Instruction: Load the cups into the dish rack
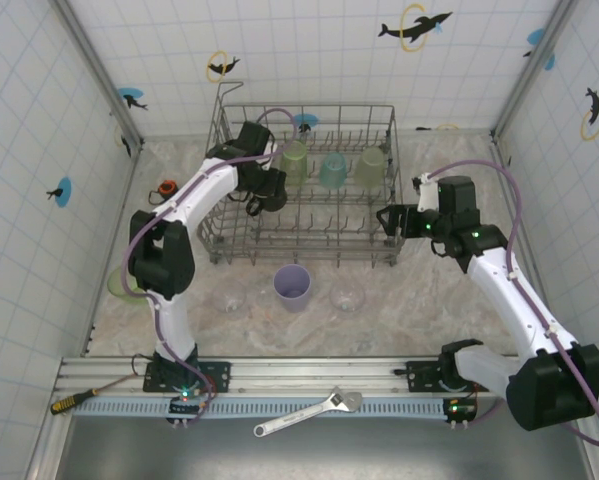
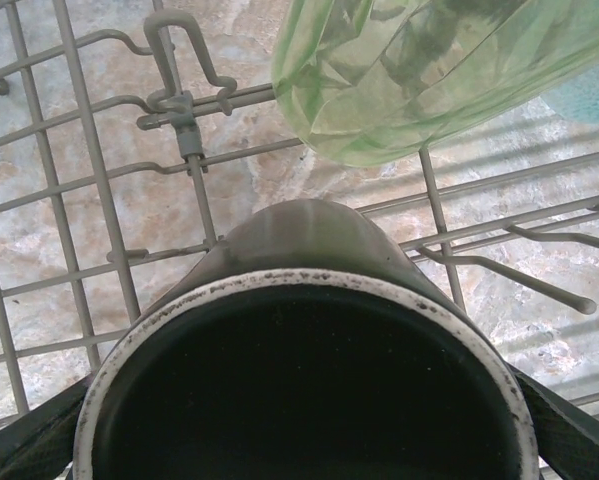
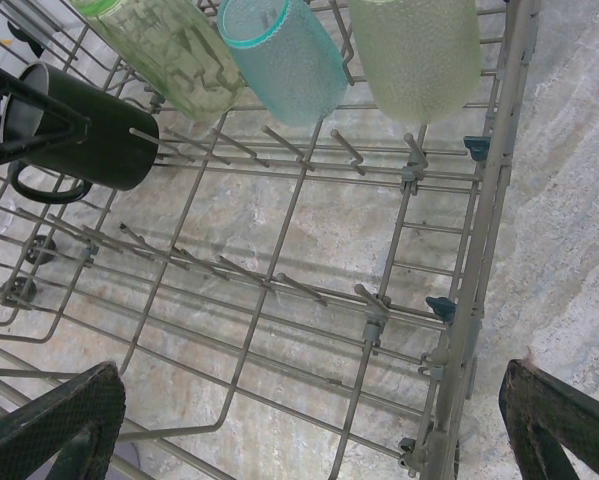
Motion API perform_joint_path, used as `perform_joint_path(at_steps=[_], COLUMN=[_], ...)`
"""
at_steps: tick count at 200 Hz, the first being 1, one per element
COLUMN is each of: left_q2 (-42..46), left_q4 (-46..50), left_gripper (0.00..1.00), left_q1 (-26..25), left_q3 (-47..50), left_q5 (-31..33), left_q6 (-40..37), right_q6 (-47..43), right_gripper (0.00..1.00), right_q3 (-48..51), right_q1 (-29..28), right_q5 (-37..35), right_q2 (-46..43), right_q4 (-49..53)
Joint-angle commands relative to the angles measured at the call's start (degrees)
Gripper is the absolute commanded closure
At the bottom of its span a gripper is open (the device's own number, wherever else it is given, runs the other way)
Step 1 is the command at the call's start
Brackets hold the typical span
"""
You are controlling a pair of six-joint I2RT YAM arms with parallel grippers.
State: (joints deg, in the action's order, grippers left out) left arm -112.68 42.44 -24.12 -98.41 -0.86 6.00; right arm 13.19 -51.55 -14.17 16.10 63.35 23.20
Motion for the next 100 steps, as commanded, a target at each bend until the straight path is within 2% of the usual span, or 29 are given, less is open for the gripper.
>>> perform_joint_path(at_steps=[1,31,54,86,100], left_q2=[-0.4,-1.0,-1.4,-1.9,-1.9], left_q4=[-2.1,-2.1,-2.1,-2.0,-1.9], left_gripper=[1.0,1.0,0.89,0.82,0.75], left_q1=[0.2,0.2,0.2,0.2,0.1], left_q3=[-1.5,-1.6,-1.6,-1.4,-1.4], left_q5=[1.3,1.5,1.2,1.3,1.4], left_q6=[-0.8,-0.4,0.0,0.5,0.6], right_q6=[-0.2,-0.1,0.0,0.2,0.1], right_gripper=[0.0,0.0,0.0,0.0,0.0], right_q3=[1.0,1.0,1.1,1.6,1.8], right_q1=[0.2,0.2,0.2,0.2,0.2], right_q5=[-0.1,0.1,0.2,0.2,0.2], right_q2=[-1.2,-1.1,-1.0,-1.2,-1.4], right_q4=[0.7,0.6,0.5,0.4,0.6])
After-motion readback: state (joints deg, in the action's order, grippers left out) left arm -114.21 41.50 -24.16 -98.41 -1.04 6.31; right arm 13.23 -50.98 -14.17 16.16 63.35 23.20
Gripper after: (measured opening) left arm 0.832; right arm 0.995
